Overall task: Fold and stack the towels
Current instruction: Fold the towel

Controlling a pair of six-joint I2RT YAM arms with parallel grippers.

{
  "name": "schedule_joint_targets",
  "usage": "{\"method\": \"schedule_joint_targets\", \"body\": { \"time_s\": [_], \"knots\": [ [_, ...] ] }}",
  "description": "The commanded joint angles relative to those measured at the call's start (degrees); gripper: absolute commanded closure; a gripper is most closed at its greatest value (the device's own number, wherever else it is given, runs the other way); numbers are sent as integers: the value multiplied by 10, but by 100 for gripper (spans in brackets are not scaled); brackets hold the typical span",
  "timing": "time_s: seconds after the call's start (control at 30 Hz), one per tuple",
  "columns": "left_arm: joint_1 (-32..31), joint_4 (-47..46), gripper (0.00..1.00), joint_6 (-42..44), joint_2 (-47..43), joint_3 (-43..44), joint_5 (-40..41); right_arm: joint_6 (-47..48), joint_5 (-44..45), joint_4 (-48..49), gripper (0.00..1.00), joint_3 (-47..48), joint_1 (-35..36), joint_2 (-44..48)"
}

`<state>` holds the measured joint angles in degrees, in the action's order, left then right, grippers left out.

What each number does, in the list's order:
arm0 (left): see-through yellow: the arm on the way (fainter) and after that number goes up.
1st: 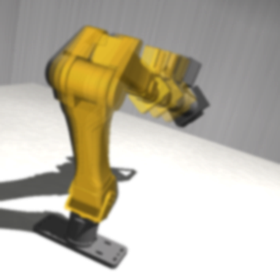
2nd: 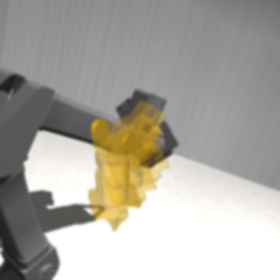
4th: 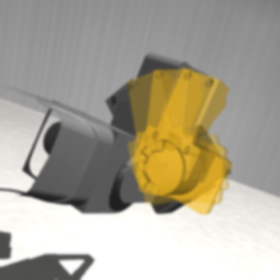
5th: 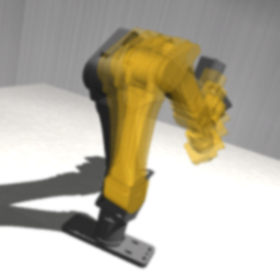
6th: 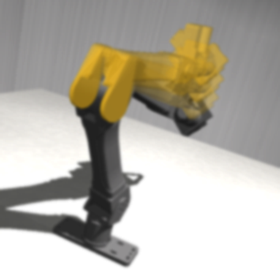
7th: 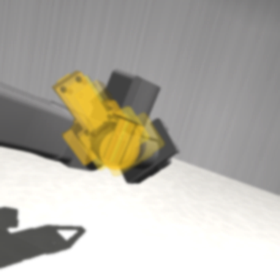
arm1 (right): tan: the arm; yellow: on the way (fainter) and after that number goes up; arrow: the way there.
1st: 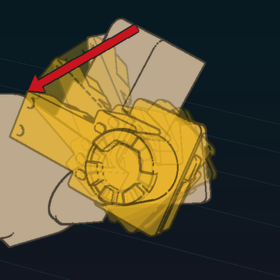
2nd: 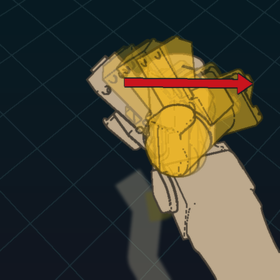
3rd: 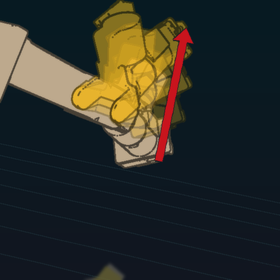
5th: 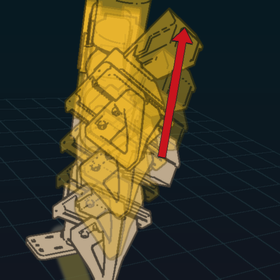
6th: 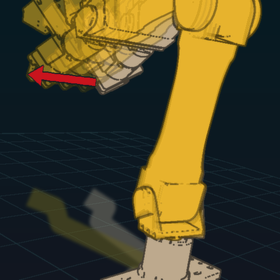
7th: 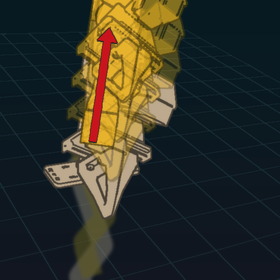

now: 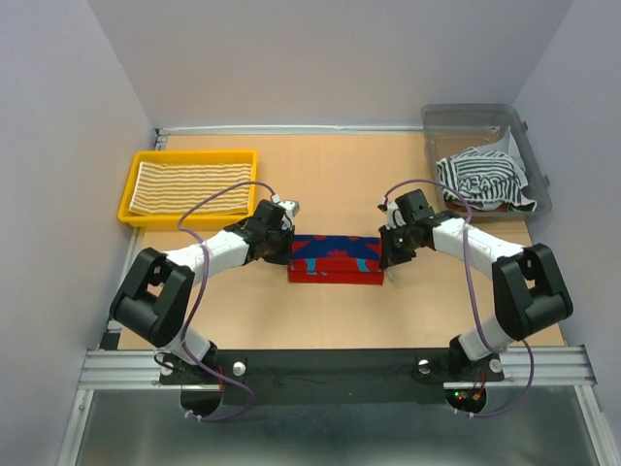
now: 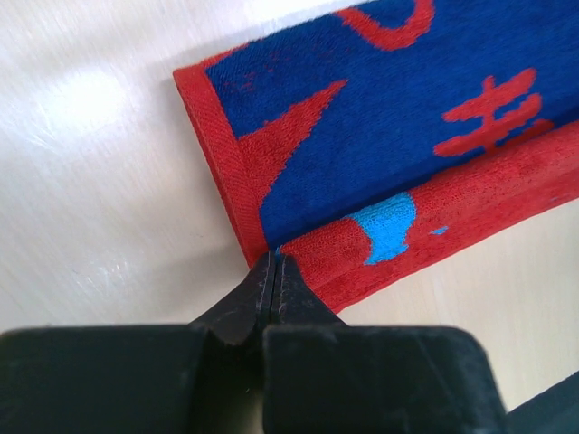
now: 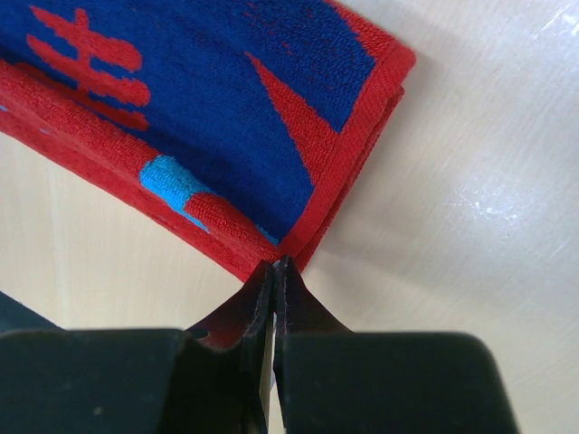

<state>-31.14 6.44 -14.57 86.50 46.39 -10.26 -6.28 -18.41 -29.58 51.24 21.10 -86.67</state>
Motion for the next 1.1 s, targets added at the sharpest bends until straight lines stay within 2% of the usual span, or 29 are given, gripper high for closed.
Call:
{"method": "schedule_joint_targets", "body": {
  "time_s": [0.0,0.4,0.47,0.53,0.57,0.6,0.63,0.67,0.73,0.77,0.87,1.0,1.07],
  "knots": [
    [-1,14,100,-7,1,-5,15,0,15,-15,100,7,1,-18],
    [-7,23,100,1,-6,-1,9,7,15,-28,99,11,1,-22],
    [-9,27,100,-5,-11,0,8,8,12,-29,94,11,1,-15],
    [-11,31,95,-10,-18,1,7,9,6,-29,86,12,1,-8],
    [-12,38,91,-15,-27,2,5,11,1,-29,76,16,1,-1],
    [-13,41,90,-17,-33,0,4,11,-5,-31,73,18,1,4],
    [-13,44,82,-20,-40,0,4,11,-10,-35,68,20,2,8],
    [-13,49,69,-27,-55,-1,4,13,-17,-39,65,24,1,13],
    [-14,64,56,-33,-76,-2,2,14,-32,-50,63,37,1,33],
    [-15,74,46,-39,-102,-5,2,14,-38,-60,62,42,1,52],
    [-16,83,40,-50,-169,-10,1,2,-52,-65,60,55,1,82],
    [-17,92,39,-77,-220,4,3,-29,-77,-55,62,69,4,101],
    [-21,86,39,-90,-220,23,3,-49,-61,-28,63,67,12,105]
  ]
}}
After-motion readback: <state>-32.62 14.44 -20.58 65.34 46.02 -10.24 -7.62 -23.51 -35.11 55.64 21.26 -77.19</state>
